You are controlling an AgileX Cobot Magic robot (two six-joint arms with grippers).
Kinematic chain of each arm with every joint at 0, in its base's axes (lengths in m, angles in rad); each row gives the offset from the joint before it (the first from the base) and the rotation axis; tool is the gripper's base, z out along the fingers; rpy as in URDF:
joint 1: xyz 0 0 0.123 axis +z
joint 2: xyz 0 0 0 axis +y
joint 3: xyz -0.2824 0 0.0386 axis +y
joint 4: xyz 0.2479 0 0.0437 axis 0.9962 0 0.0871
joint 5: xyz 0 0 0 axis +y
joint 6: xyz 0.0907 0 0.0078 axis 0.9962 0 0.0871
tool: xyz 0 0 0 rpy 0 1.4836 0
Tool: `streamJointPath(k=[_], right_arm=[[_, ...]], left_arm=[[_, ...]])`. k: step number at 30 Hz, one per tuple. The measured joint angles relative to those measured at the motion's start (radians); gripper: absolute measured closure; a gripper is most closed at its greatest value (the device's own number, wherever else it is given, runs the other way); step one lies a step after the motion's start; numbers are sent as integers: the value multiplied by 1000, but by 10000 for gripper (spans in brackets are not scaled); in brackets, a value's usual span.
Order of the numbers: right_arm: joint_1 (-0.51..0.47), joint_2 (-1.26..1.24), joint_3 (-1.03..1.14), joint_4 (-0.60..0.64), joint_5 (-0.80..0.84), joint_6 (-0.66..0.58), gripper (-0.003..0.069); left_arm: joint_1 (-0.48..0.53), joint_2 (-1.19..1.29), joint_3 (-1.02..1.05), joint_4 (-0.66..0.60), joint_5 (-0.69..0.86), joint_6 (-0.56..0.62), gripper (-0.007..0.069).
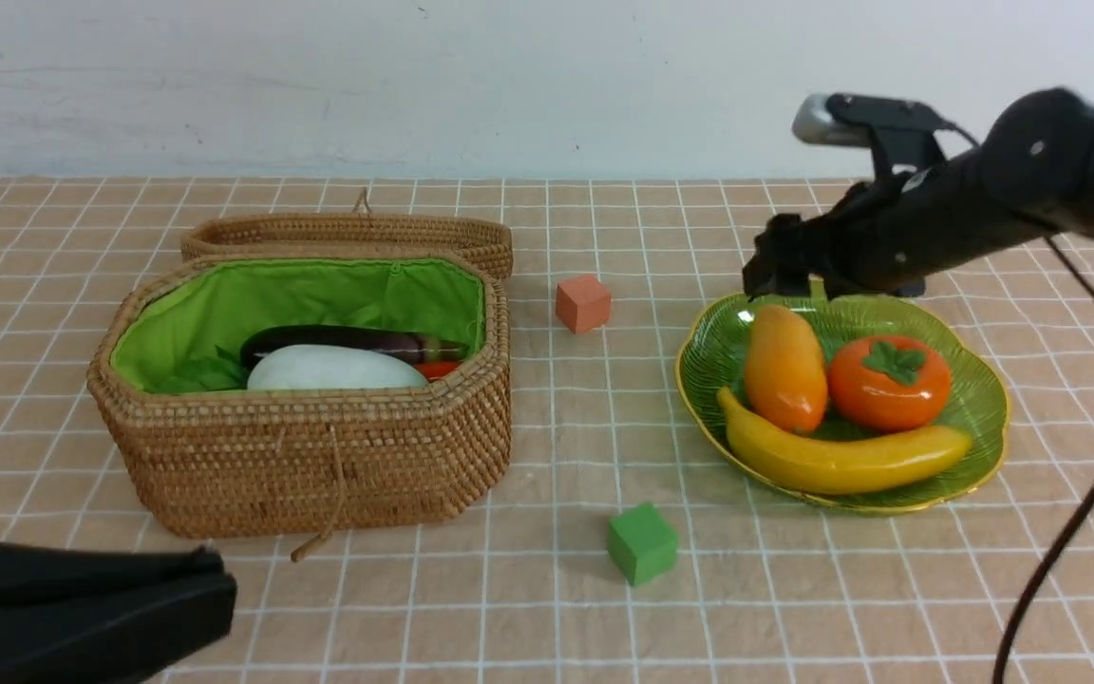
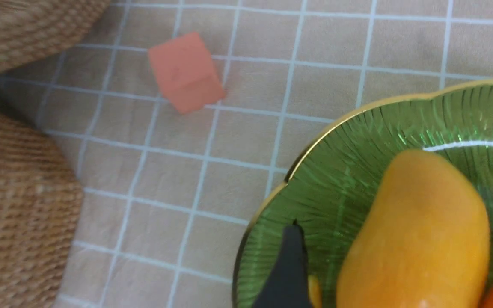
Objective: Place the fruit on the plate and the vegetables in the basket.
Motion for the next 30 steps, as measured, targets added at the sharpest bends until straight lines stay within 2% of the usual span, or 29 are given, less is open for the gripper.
streamJointPath(k=[4,7,10,11,13,16,19,23,30], right_arm=[[-6,-214,0,-90,246,0,292],[-8,-402,25,-163,429,0,497],[-8,-584,105,-202,523,17,630],[-8,-653,149,-211,539,35,654],[-8,-739,218,-222,556,69,672],[-8,-1040,424,-250,554,182,673],[-8,-1264,585,-268,503,286,668],[-8,-1593,778,-357,401,460,665],[-8,-1790,967,-506,254,611,659]], left_arm=[[0,-25,11,29,-92,-95,631],[0,-115,87,45,-170,-141,638],[0,-228,215,47,-245,-169,638],[0,-262,256,47,-270,-173,638],[0,-323,337,47,-330,-178,638],[0,-413,479,47,-471,-181,638],[0,-440,546,47,-541,-181,638],[0,-445,606,47,-555,-181,638],[0,-445,660,47,-546,-181,638]])
